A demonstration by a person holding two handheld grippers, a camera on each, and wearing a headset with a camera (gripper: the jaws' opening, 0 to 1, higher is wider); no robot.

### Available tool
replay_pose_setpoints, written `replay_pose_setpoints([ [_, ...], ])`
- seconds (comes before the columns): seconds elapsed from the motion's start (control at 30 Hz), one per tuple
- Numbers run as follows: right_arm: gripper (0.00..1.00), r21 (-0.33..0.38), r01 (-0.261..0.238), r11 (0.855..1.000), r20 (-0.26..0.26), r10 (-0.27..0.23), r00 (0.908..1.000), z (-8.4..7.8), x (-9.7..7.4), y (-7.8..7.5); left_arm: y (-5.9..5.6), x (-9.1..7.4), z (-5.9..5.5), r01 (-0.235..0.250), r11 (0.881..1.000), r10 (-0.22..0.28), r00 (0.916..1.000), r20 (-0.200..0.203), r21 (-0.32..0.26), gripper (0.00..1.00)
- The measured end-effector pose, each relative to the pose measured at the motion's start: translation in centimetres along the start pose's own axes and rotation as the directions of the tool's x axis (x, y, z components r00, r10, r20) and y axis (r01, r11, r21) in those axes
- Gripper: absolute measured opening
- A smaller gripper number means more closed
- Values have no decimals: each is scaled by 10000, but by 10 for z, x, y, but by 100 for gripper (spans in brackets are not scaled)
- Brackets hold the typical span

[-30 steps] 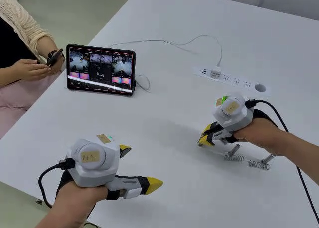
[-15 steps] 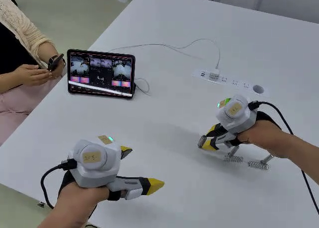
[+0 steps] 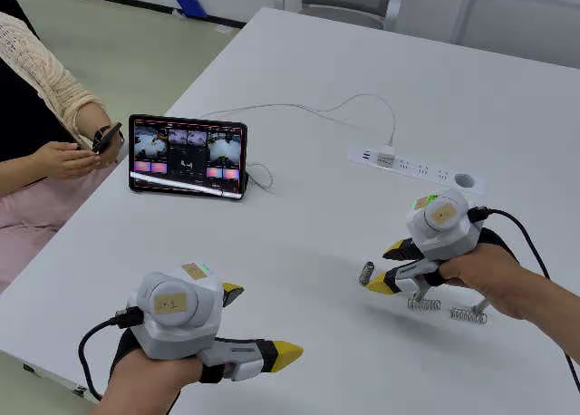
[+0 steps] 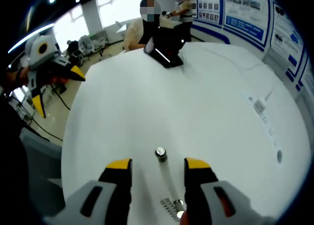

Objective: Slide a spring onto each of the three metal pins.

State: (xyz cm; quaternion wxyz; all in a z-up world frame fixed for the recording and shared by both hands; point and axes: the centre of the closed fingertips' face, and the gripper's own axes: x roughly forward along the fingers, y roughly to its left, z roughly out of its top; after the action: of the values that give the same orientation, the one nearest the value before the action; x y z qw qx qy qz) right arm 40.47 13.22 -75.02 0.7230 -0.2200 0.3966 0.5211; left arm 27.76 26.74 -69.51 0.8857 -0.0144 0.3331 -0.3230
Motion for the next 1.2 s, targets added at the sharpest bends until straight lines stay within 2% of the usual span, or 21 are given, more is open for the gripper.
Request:
replay_pose_setpoints([
  [0.2,48,1068,-29,9943,823,-60,9966,6,-9,4,-3,-6,1,-37,9998,40,9998,200,-177,77],
  [0.33,49,1439,24,9896,1137,-190,9933,6,-13,8,-6,-9,0,-67,9998,71,9997,225,-195,77],
  [0.43,54,1812,-37,9834,1419,-225,9896,6,-16,12,-7,-10,0,-71,9997,77,9996,263,-246,77],
  [0.67,58,2304,-119,9730,1942,-340,9804,5,-23,21,-11,-12,2,-50,9996,59,9995,326,-264,77],
  [0.9,61,2526,-53,9676,2160,-511,9751,1,-30,27,-14,-14,4,-70,9997,77,9994,343,-219,77],
  [1.2,64,2914,29,9566,2802,-882,9559,1,-47,31,-18,-14,6,-59,9997,67,9993,379,-221,77],
])
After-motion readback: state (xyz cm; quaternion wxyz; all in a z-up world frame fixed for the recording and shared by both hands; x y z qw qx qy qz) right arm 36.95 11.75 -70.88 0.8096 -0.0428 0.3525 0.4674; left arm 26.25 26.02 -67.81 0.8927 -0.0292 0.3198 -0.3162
